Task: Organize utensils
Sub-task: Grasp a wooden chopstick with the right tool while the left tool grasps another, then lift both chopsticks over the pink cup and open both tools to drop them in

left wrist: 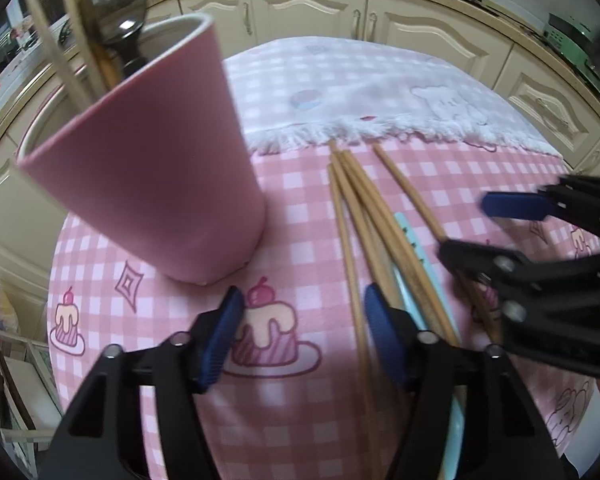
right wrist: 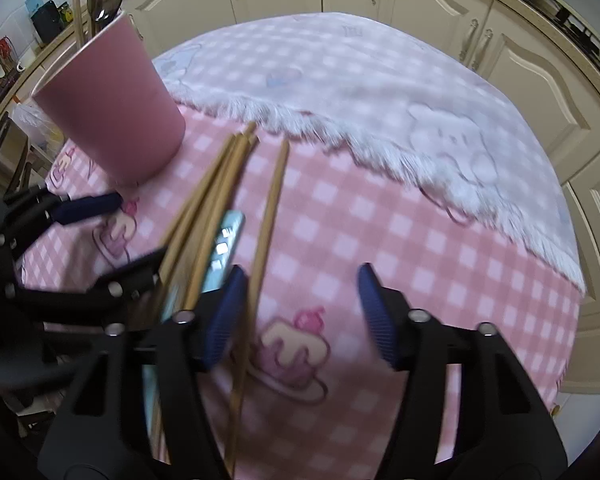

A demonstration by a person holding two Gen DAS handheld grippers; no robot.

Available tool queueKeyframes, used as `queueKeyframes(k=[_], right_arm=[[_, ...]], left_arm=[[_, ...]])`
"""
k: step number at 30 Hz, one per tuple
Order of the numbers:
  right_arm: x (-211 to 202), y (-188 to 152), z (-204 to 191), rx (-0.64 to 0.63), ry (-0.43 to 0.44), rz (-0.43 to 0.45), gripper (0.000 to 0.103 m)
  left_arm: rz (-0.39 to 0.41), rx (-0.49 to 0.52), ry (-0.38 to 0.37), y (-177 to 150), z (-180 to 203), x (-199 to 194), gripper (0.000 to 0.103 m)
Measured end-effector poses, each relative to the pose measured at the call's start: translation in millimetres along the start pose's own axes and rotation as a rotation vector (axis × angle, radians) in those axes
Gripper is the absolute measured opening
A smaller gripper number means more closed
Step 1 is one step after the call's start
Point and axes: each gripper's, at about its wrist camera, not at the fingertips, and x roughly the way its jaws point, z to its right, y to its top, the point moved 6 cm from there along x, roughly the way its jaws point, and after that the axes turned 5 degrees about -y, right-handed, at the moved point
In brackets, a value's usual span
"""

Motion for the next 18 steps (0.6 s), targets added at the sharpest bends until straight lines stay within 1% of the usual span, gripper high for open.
queueKeyframes(k=[1, 2, 3, 4, 5, 7, 12, 15, 18], right_arm=[[2.1, 4.6, -3.5, -0.027, -0.015, 0.008, 0.039], [2.0, 4.9, -6.6, -0.041, -0.021, 0.013, 0.031], [2.0, 5.7, -11.0, -0.063, -0.018, 0.016, 0.027], [1.6, 5.6, -13.8, -0.074, -0.001, 0.016, 0.014], [0.3, 3.9, -15.8, -0.080, 0.014, 0.016, 0.009], [-2.2, -0.6, -15.2, -0.072, 0.039, 0.020, 0.006], [-16.1, -10.8, 1.8, 0.033, 0.175, 0.063, 0.006], [-25.0, -11.7, 11.9, 0.078, 0.220, 0.097, 0.006], [-35.9, -10.0, 20.2, 0.126, 0.283, 0.141, 0.006]], left_arm=[[0.000, 0.009, -0.007, 1.8, 3.2, -0.4, 0.044], [-0.003, 0.023, -0.023, 4.1, 7.0, -0.6, 0.033], [-0.003, 0.028, -0.032, 4.7, 8.4, -0.3, 0.026], [-0.004, 0.030, -0.040, 5.3, 10.2, -0.4, 0.010], [-0.008, 0.028, -0.051, 5.8, 11.1, -0.6, 0.005], [-0.004, 0.017, -0.061, 2.9, 11.2, -2.1, 0.005], [0.021, -0.020, -0.060, -13.3, 5.4, -12.5, 0.005], [0.053, -0.040, -0.073, -21.2, 0.1, -24.9, 0.005], [0.120, -0.043, -0.098, -22.7, -1.3, -43.1, 0.005]])
